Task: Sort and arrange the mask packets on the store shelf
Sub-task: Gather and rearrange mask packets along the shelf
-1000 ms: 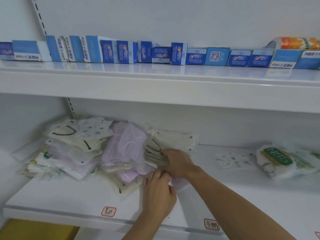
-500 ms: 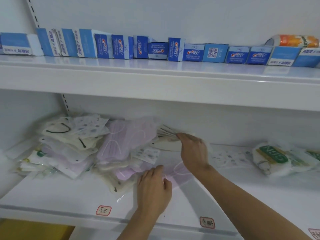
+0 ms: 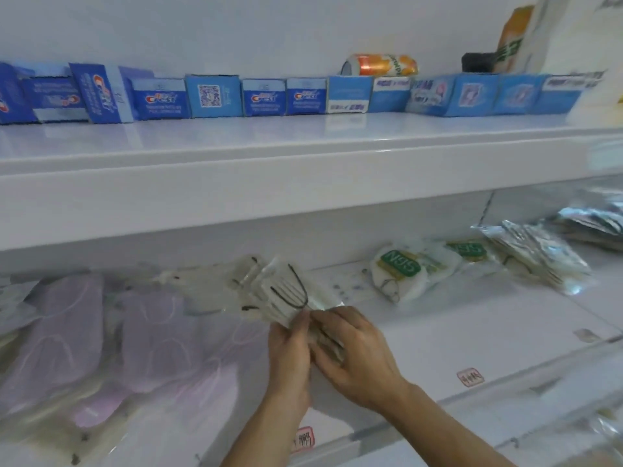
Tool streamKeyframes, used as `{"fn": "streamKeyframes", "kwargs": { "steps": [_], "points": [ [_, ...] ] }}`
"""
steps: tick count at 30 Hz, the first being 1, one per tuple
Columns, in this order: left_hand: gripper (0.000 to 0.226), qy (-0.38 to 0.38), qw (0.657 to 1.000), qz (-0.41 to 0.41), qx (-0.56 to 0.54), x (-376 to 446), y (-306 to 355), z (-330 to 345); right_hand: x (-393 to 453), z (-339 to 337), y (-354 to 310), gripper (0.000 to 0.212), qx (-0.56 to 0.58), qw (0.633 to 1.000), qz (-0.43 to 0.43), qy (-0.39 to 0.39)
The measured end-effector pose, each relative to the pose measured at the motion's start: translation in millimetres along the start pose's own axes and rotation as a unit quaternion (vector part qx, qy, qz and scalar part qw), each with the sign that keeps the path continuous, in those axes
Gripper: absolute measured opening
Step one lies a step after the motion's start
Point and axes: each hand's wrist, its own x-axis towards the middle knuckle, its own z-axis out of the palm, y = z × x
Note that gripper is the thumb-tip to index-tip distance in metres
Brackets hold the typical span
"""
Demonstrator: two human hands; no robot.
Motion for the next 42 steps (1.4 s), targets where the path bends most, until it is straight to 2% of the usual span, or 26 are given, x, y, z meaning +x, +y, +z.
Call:
{"fn": "streamKeyframes", "kwargs": {
  "steps": [2,4,6,7,9,12,15,18,20,24,27,30,32,36,39,42],
  "points": [
    [0.021,-0.024,0.999,0.016,0.039,3,-9,15,-8,-24,21,0.033,0.075,0.993,0.090,0.024],
    [0.022,-0.054,0.994,0.033,0.084,0,-20,37,-17,-47,47,0.043,0.086,0.973,0.194,0.089],
    [0.018,-0.081,0.991,0.044,0.099,-7,-31,64,-26,-70,68,0.061,0.154,0.939,0.299,0.076],
    [0.017,-0.091,0.990,0.040,0.101,-12,-36,78,-31,-82,77,0.062,0.217,0.910,0.348,0.065],
    [0.022,-0.121,0.988,0.005,0.093,-16,-49,102,-42,-103,94,0.046,0.276,0.865,0.409,0.092],
    [0.030,-0.182,0.976,-0.026,0.113,-20,-70,140,-55,-130,122,0.021,0.242,0.839,0.455,0.173],
    [0.023,-0.178,0.973,-0.010,0.147,-27,-95,184,-67,-161,153,0.015,0.279,0.808,0.474,0.212],
    [0.024,-0.154,0.977,-0.003,0.150,-34,-123,236,-82,-200,186,0.015,0.339,0.803,0.458,0.176],
    [0.023,-0.140,0.979,-0.003,0.147,-40,-142,271,-95,-225,215,0.015,0.339,0.804,0.455,0.177],
    [0.019,-0.162,0.975,-0.044,0.146,-54,-179,340,-124,-272,278,0.008,0.318,0.769,0.486,0.266],
    [0.019,-0.164,0.970,-0.002,0.181,-66,-205,387,-143,-307,320,0.018,0.321,0.744,0.492,0.319],
    [0.023,-0.164,0.969,-0.016,0.187,-79,-227,434,-162,-335,361,0.026,0.313,0.724,0.491,0.370],
    [0.021,-0.165,0.965,-0.017,0.201,-85,-242,462,-173,-350,385,0.024,0.317,0.709,0.498,0.385],
    [0.034,-0.181,0.954,-0.059,0.233,-87,-273,518,-191,-380,425,0.015,0.323,0.670,0.519,0.422],
    [0.019,-0.196,0.953,-0.086,0.215,-83,-295,556,-199,-400,457,0.012,0.311,0.649,0.523,0.457],
    [0.035,-0.218,0.954,-0.089,0.188,-65,-319,594,-197,-415,495,0.017,0.294,0.636,0.540,0.466]
  ]
}}
